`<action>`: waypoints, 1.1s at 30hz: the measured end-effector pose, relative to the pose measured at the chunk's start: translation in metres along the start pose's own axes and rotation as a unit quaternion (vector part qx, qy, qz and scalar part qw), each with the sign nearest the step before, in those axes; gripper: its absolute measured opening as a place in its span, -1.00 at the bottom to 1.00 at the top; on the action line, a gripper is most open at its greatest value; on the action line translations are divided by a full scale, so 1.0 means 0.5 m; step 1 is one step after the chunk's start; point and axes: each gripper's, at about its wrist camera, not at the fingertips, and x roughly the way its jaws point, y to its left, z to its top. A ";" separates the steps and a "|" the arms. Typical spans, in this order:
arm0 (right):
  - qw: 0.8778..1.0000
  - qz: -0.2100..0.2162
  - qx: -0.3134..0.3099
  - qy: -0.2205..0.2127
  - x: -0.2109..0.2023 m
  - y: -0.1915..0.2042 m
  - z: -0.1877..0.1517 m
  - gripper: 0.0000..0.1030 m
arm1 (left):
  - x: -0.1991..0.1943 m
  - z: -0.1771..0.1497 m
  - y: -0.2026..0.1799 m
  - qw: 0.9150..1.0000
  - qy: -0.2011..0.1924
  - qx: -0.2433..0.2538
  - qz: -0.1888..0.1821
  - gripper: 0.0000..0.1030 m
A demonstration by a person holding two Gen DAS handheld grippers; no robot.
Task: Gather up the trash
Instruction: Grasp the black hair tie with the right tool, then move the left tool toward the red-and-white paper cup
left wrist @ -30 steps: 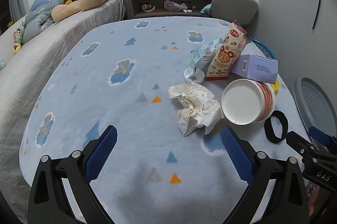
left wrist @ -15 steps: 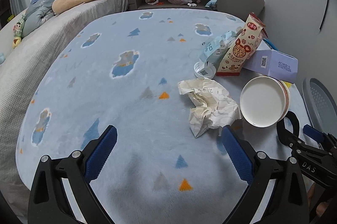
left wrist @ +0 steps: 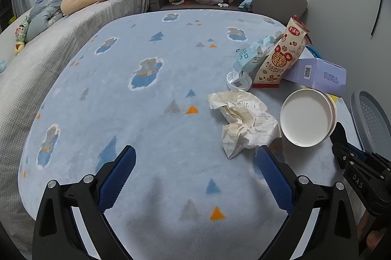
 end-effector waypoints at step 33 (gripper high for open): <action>0.997 0.051 0.054 -0.020 -0.072 -0.053 -0.021 -0.84 | 0.001 -0.006 -0.049 0.999 0.004 0.027 -0.027 0.84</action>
